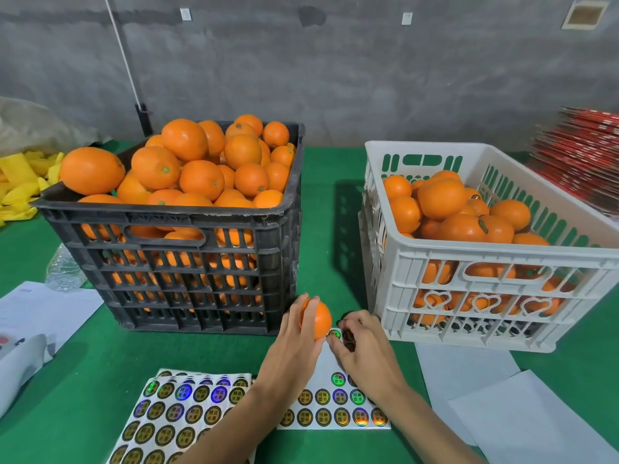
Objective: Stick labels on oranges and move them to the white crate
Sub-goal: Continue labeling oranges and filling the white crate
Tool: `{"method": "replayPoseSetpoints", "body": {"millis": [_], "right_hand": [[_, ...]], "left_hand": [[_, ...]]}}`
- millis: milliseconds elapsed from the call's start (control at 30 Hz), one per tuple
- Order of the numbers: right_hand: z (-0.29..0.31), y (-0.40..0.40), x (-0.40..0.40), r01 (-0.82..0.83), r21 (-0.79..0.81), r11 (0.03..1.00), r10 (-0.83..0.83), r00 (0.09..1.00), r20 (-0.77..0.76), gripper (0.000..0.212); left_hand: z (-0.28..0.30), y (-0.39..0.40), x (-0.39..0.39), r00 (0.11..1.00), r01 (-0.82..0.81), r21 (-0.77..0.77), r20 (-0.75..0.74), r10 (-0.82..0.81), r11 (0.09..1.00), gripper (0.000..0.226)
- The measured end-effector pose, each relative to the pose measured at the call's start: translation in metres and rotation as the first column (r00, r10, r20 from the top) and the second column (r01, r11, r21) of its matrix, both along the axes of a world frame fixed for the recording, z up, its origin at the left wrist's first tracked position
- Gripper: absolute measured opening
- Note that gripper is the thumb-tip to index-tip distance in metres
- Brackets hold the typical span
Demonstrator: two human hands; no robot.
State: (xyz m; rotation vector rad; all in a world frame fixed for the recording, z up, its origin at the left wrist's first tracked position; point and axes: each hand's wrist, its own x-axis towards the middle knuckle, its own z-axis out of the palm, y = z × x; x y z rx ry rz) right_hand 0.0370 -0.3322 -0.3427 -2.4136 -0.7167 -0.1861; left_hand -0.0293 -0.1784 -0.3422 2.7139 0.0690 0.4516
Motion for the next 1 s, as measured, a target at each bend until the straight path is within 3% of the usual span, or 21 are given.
{"method": "replayPoseSetpoints", "body": {"millis": [200, 400, 600, 800, 1000], "right_hand": [[0.003, -0.010, 0.002, -0.091, -0.165, 0.982, 0.104, 0.992, 0.073, 0.057], [0.000, -0.004, 0.001, -0.046, -0.079, 0.996, 0.055, 0.992, 0.113, 0.040], [0.001, 0.001, -0.003, 0.000, -0.098, 0.995, 0.023, 0.974, 0.225, 0.028], [0.006, 0.002, -0.003, 0.004, -0.299, 0.954, 0.140, 0.877, 0.459, 0.028], [0.010, -0.008, 0.003, -0.065, -0.390, 0.918, 0.266, 0.832, 0.487, 0.029]], "left_hand": [[-0.004, 0.002, 0.001, 1.000, 0.014, -0.007, 0.009, -0.014, 1.000, 0.071], [-0.005, 0.002, 0.000, 1.000, 0.011, -0.019, 0.013, -0.010, 1.000, 0.072], [-0.004, 0.002, 0.000, 0.999, 0.018, -0.029, 0.027, -0.017, 0.999, 0.069], [-0.004, 0.002, 0.000, 1.000, 0.006, -0.025, 0.004, -0.006, 1.000, 0.071], [-0.001, 0.001, -0.002, 1.000, 0.001, -0.026, -0.015, -0.002, 1.000, 0.072]]}}
